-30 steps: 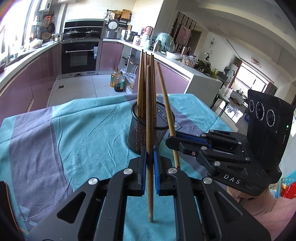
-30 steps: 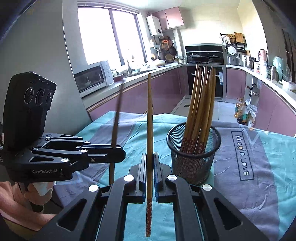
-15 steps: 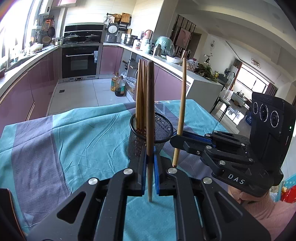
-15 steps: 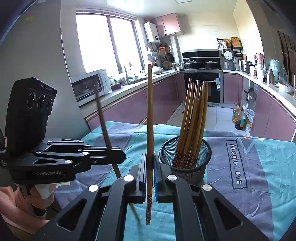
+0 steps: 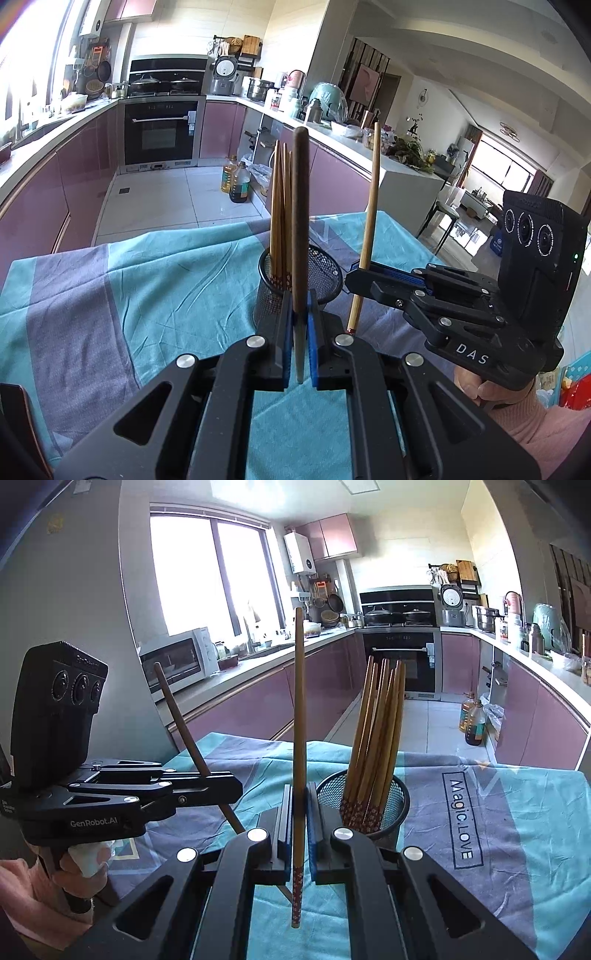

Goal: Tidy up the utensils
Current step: 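Bring both held chopsticks over the mesh cup rim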

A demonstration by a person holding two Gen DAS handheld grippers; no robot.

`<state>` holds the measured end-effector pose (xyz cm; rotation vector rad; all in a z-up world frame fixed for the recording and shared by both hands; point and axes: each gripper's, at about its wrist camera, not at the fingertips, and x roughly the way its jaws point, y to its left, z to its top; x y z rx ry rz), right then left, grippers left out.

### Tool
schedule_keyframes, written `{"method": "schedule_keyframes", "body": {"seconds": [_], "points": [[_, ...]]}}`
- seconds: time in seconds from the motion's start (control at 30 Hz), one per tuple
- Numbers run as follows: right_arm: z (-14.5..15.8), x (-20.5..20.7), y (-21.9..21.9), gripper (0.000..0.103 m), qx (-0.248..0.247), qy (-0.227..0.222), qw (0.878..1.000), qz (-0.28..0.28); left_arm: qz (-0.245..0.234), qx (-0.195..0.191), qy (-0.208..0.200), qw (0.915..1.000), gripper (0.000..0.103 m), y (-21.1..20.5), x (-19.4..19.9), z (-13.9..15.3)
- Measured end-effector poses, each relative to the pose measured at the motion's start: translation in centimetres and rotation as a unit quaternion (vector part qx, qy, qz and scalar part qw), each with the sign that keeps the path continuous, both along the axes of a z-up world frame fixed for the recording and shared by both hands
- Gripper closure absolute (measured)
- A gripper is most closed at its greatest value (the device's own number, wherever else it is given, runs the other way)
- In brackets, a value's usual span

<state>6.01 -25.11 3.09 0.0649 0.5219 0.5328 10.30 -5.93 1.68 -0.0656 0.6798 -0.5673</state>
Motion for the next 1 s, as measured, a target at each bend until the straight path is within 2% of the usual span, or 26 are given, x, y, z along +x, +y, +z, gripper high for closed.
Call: {"method": "schedule_keyframes", "body": {"seconds": [1.0], "points": [[1.3, 0.7, -0.3, 0.097, 0.007, -0.02, 1.0, -0.004, 0.002, 0.006, -0.036, 0.9993, 0.096, -0.4, -0.7, 2.8]]}}
